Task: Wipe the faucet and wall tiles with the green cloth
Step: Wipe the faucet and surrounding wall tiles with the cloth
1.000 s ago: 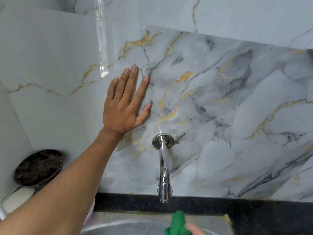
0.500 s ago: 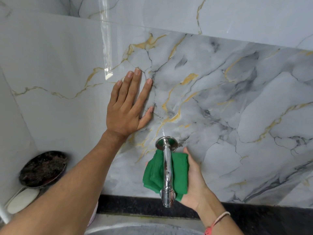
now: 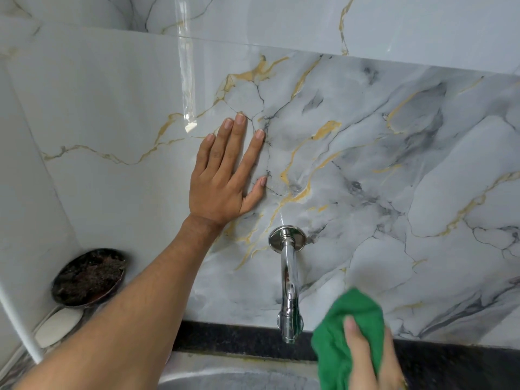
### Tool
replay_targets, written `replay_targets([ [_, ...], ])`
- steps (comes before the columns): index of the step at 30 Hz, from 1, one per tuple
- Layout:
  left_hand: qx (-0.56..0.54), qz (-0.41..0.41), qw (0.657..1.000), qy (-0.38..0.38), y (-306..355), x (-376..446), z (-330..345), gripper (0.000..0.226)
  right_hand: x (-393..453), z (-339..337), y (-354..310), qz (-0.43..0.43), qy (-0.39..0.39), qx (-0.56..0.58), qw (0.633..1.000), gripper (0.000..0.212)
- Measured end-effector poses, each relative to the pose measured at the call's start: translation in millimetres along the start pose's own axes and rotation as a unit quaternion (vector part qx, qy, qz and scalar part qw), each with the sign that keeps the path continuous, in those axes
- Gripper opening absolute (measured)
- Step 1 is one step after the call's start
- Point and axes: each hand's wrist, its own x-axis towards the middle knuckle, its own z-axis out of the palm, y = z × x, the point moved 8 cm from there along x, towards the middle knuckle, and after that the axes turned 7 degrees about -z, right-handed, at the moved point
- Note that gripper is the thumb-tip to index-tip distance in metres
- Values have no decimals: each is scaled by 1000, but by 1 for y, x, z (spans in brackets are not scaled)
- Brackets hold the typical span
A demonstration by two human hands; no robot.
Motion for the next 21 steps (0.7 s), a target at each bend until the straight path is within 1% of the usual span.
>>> replay_targets([
  [1,-1,-1,1000,-1,0,1,0,69,-6,1,-35,-122,10,-48,991,50],
  [2,-1,-2,1000,-2,-1,1,0,69,-12,13,-61,-216,-9,-101,971,61],
  [3,1,-2,1000,-3,-1,1,0,69,-12,31,-80,-286,-55,-169,941,71],
  [4,2,-1,1000,-3,-1,0,0,69,-13,52,-88,-330,-117,-248,903,79],
  [5,3,0,1000,-3,-1,0,0,69,-9,73,-90,-343,-168,-333,862,85],
  [6,2,1,1000,-4,-1,-1,1,70,-7,87,-84,-335,-206,-402,827,88],
  [7,-1,2,1000,-5,-1,-1,2,70,-5,95,-81,-327,-224,-443,804,90],
  [8,-2,3,1000,-6,-1,-1,3,70,-4,98,-79,-322,-229,-459,796,94],
  [10,2,2,1000,-5,-2,-1,4,70,-1,99,-84,-328,-222,-463,793,99],
  [12,4,0,1000,-3,-2,-2,4,70,5,103,-92,-352,-214,-475,777,92],
  [14,8,-2,1000,0,-3,-3,4,71,12,108,-93,-348,-234,-490,764,79],
  [15,9,-2,1000,0,-3,-3,5,71,13,111,-90,-341,-248,-487,765,73],
  [17,7,0,1000,-3,-2,-3,5,70,9,113,-83,-332,-254,-479,772,69],
  [19,8,1,1000,-3,-1,-2,4,69,-1,109,-77,-336,-233,-471,782,66],
  [21,7,3,1000,-2,-1,-2,4,69,-12,103,-69,-358,-193,-450,795,65],
])
